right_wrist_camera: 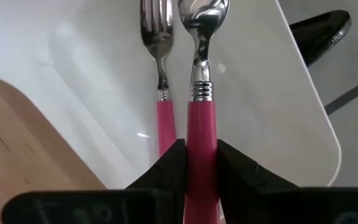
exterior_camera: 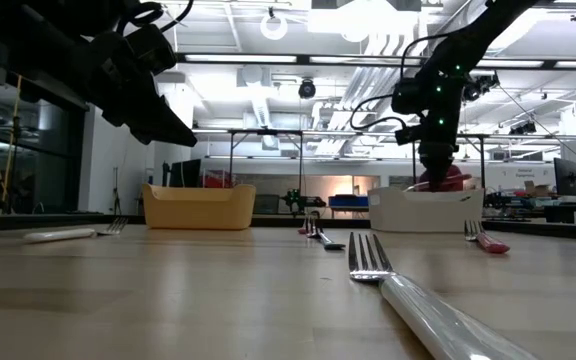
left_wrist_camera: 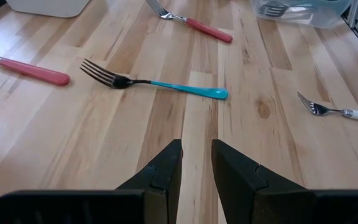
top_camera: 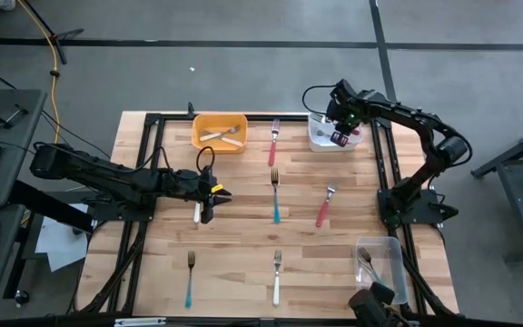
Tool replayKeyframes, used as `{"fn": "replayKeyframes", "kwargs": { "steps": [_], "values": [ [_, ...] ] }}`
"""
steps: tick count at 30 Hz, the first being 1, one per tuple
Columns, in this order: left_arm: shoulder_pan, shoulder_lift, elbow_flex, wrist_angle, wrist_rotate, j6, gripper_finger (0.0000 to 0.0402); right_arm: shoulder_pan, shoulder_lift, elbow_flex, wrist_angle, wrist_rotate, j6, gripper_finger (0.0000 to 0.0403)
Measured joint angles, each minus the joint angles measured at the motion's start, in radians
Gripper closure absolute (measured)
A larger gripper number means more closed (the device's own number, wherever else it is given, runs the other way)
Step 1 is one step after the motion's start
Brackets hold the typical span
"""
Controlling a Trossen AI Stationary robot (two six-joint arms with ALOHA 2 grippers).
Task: Sort silverware by color (type)
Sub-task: Put the bottom left pink fork into the white bin, then put the top white fork into the yellow bin
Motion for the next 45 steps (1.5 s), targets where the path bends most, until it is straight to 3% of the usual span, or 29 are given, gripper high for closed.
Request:
{"fn": "replayKeyframes", "kwargs": {
  "steps": [13,20,24,27,33,36,40,45],
  "values": [
    [0.0,0.0,0.0,0.0,0.0,0.0,0.0323,-0.002,0.0,0.0,-0.003,-0.007,0.019,0.0324],
    [0.0,0.0,0.0,0.0,0.0,0.0,0.0323,0.012,0.0,0.0,-0.005,0.073,0.025,0.0323],
    [0.0,0.0,0.0,0.0,0.0,-0.001,0.0323,0.014,0.0,0.0,-0.015,0.067,0.033,0.032],
    [0.0,0.0,0.0,0.0,0.0,-0.006,0.0323,0.02,0.0,0.014,-0.068,0.076,0.069,0.0298],
    [0.0,0.0,0.0,0.0,0.0,-0.007,0.0323,0.038,0.0,0.065,-0.078,0.079,0.085,0.0214],
    [0.0,0.0,0.0,0.0,0.0,-0.008,0.0323,0.049,-0.003,0.106,-0.085,0.077,0.089,0.02],
    [0.0,0.0,0.0,0.0,0.0,-0.009,0.0323,0.075,-0.045,0.129,-0.061,0.012,0.113,0.0245],
    [0.0,0.0,0.0,0.0,0.0,-0.01,0.0323,0.133,-0.168,-0.004,0.198,-0.072,0.119,0.0369]
  ]
}}
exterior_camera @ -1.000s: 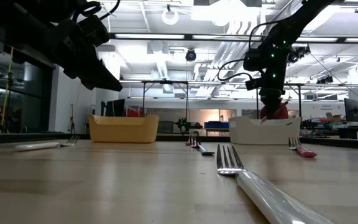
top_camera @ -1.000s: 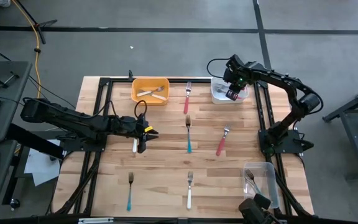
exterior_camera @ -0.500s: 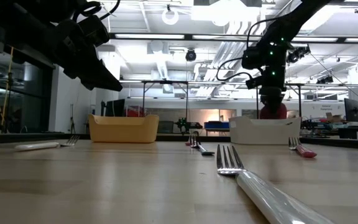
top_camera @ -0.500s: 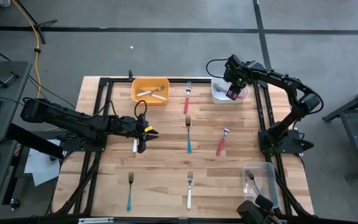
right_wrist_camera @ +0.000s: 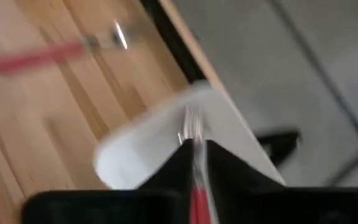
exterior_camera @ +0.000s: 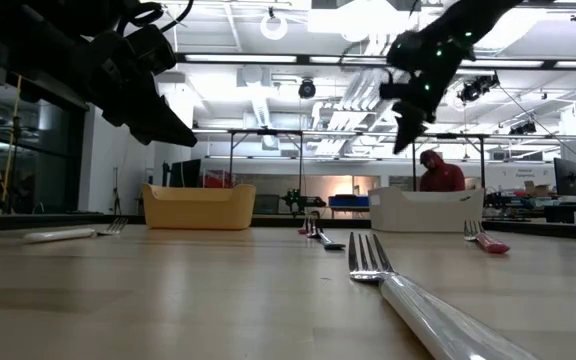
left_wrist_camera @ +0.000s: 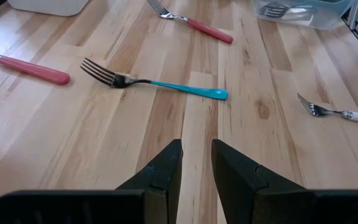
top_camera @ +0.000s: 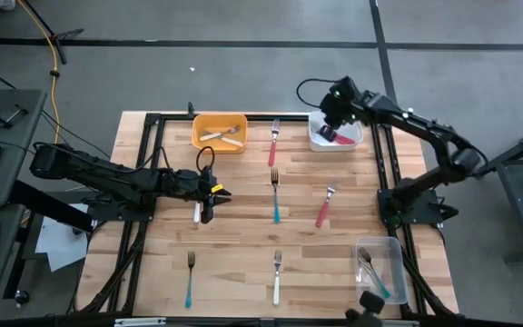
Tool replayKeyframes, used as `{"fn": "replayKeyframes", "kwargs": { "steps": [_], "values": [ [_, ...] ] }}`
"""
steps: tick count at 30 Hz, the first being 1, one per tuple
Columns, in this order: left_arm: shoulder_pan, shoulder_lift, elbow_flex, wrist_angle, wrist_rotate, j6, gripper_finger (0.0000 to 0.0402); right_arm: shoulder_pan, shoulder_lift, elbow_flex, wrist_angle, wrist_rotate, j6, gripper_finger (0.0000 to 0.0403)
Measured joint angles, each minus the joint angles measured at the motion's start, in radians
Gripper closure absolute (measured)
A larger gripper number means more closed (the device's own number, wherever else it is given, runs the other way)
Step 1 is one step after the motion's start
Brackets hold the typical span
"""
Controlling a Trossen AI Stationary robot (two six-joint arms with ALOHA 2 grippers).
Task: Sort silverware by color (type)
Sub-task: Put the top white fork into the yellow bin
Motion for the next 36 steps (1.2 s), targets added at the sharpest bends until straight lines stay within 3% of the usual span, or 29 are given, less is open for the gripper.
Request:
{"fn": "replayKeyframes", "kwargs": {
  "steps": [2,7,11,16,25,30,36],
  "values": [
    [0.0,0.0,0.0,0.002,0.0,0.0,0.0323,0.027,-0.064,-0.083,0.142,-0.024,0.02,0.0392],
    [0.002,0.0,0.0,0.021,0.0,0.0,0.0323,0.127,-0.232,-0.295,0.484,-0.035,0.146,0.0375],
    [0.002,0.0,0.005,0.029,-0.001,-0.048,0.0323,0.247,-0.342,-0.447,0.752,-0.03,0.227,0.0384],
    [-0.024,0.0,0.022,-0.043,-0.121,-0.148,0.0322,0.392,-0.422,-0.59,1.0,0.06,0.231,0.0401],
    [-0.07,0.0,0.184,-0.592,-0.265,-0.459,0.0287,0.522,-0.435,-0.678,1.085,0.185,0.2,0.0402],
    [-0.036,0.015,0.189,-0.7,-0.218,-0.669,0.0257,0.527,-0.437,-0.678,1.112,0.203,0.197,0.0402],
    [0.007,0.067,0.166,-0.742,-0.211,-0.711,0.023,0.546,-0.461,-0.676,1.107,0.204,0.202,0.0402]
  ]
}}
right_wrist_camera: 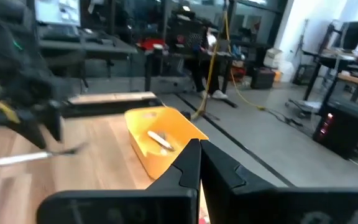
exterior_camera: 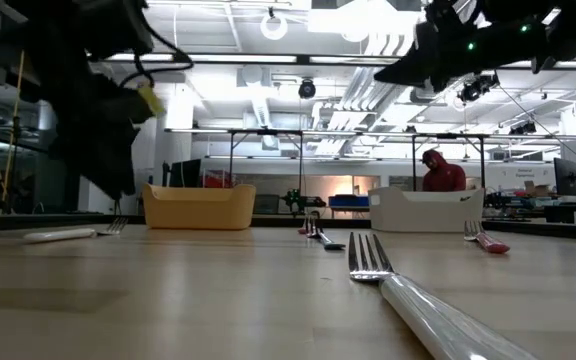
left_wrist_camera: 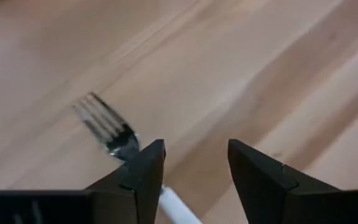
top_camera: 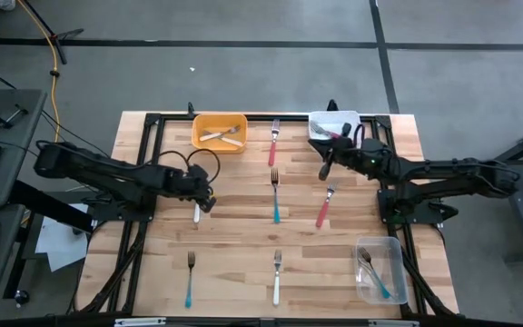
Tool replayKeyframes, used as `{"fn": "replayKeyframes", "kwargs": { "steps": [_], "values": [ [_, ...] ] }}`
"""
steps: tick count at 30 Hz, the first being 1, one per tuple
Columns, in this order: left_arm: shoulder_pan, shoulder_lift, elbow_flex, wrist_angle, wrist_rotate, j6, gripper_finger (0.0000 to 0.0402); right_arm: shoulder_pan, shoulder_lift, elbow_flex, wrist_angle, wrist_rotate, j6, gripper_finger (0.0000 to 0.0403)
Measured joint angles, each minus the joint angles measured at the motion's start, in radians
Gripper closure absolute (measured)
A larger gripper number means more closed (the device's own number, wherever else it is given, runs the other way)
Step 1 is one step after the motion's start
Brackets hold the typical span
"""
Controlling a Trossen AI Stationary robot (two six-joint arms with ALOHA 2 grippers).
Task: Sort silverware by color (type)
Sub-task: Put the top white fork into the yellow bin
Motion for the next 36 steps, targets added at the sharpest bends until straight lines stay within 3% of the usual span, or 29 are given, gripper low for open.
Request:
{"fn": "replayKeyframes", "kwargs": {
  "steps": [11,16,27,36],
  "values": [
    [0.01,0.102,-0.021,-0.018,0.022,-0.023,0.0225,0.122,-0.195,0.015,-0.174,0.004,0.001,0.0402],
    [0.01,0.138,-0.021,-0.025,0.029,-0.039,0.0225,0.151,-0.208,0.015,-0.203,0.052,-0.002,0.0402],
    [0.028,0.192,-0.019,-0.012,0.048,-0.019,0.0226,0.157,-0.206,0.015,-0.201,0.055,-0.008,0.0402],
    [0.044,0.194,-0.019,0.034,0.109,0.097,0.0296,0.157,-0.205,0.015,-0.201,0.055,-0.008,0.0402]
  ]
}}
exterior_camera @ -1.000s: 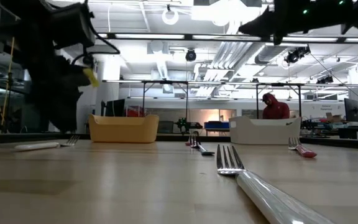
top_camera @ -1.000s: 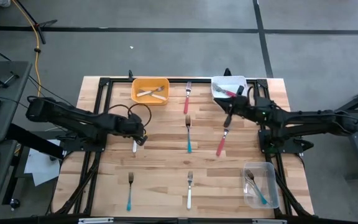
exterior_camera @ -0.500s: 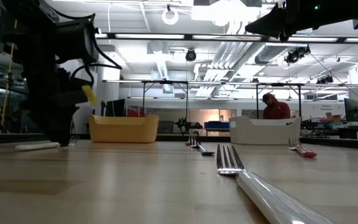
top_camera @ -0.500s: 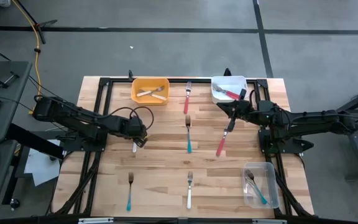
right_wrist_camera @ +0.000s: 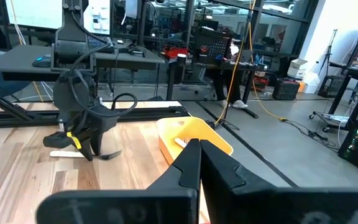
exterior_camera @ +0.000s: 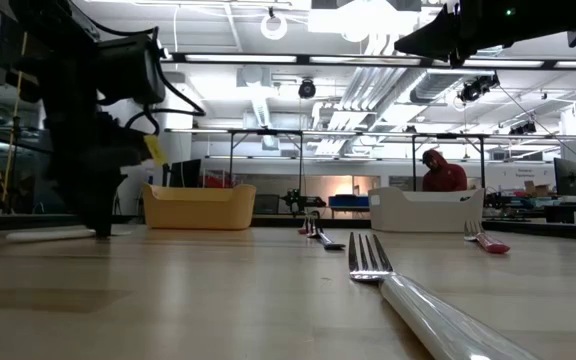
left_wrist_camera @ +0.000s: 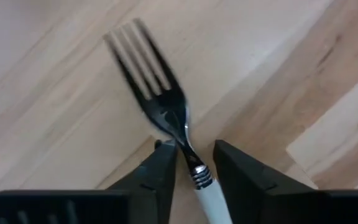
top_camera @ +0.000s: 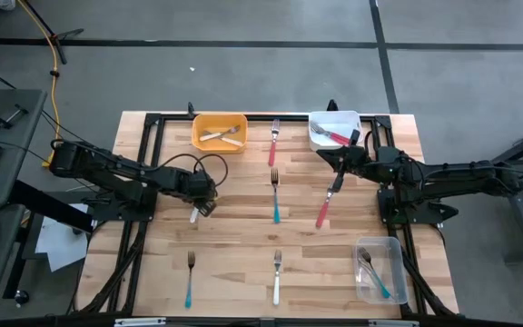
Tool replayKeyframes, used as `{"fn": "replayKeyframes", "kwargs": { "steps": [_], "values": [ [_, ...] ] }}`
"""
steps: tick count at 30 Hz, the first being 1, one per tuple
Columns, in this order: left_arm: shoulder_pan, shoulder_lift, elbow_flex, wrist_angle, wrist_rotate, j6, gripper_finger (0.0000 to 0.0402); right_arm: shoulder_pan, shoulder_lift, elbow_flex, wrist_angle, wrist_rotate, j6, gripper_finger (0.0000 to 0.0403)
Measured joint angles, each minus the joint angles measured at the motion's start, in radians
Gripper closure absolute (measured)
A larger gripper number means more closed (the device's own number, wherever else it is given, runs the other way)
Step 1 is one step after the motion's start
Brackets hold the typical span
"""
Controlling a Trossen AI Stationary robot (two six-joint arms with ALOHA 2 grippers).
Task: Sort silverware by color (type)
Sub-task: Put the top white fork into the yellow bin
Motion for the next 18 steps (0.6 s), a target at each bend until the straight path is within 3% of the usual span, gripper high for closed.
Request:
{"fn": "replayKeyframes", "kwargs": {
  "steps": [5,11,18],
  "values": [
    [0.001,0.001,0.0,0.019,0.047,0.082,0.0346,0.0,0.0,0.0,0.0,0.0,0.0,0.0402],
    [0.0,0.001,0.003,0.047,0.172,0.164,0.0389,0.0,0.0,0.0,0.0,0.0,0.0,0.0402],
    [0.029,0.003,0.078,0.039,0.207,0.291,0.0401,0.0,0.0,0.0,0.0,0.0,0.0,0.0402]
  ]
}}
